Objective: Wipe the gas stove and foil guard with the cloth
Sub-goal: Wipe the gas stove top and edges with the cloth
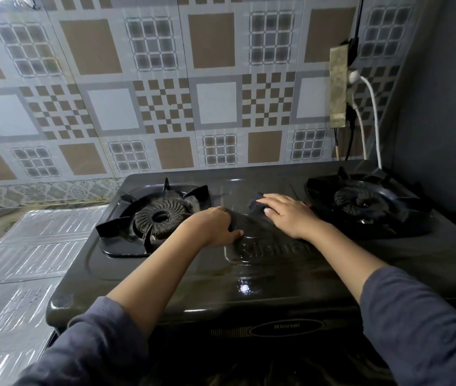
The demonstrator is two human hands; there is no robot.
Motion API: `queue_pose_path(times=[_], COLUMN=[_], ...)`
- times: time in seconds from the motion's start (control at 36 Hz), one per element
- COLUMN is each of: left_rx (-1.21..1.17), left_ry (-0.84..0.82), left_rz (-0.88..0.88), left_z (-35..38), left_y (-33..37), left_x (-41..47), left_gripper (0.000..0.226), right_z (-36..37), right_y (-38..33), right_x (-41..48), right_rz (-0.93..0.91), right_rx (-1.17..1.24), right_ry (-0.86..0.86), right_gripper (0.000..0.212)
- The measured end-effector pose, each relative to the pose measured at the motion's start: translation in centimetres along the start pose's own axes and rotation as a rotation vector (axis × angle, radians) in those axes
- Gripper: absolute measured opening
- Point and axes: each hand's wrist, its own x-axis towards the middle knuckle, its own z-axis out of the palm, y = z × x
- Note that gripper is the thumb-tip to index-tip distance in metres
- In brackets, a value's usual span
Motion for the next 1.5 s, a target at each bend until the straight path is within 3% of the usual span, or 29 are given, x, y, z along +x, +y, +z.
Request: queue_pose_path(times=[0.33, 0.56, 1.08, 1.5], left_rx=[-0.047, -0.162, -0.160, -0.222], left_ry=[0.050, 0.034, 0.084, 0.159], left_rz=[0.029, 0.059, 0.164, 0.206], left_z=[1.0, 1.3, 2.9, 3.7], left_y=[1.6, 0.8, -2.4, -4.5], left_x=[-1.8, -3.3, -5.6, -7.5], left_gripper=[0.044, 0.053, 0.056, 0.059], right_z=[1.4, 1.4, 1.7, 2.8], right_y=[-1.8, -2.5, -6.9, -9.2], right_x=[-2.0, -2.9, -1.6, 1.1], right_rz=[0.240, 0.195, 0.122, 0.131], right_rx=[-0.023, -0.016, 0.015, 0.018], right_ry=[0.131, 0.109, -0.043, -0.020], right_gripper=[0.042, 0.041, 0.042, 0.043])
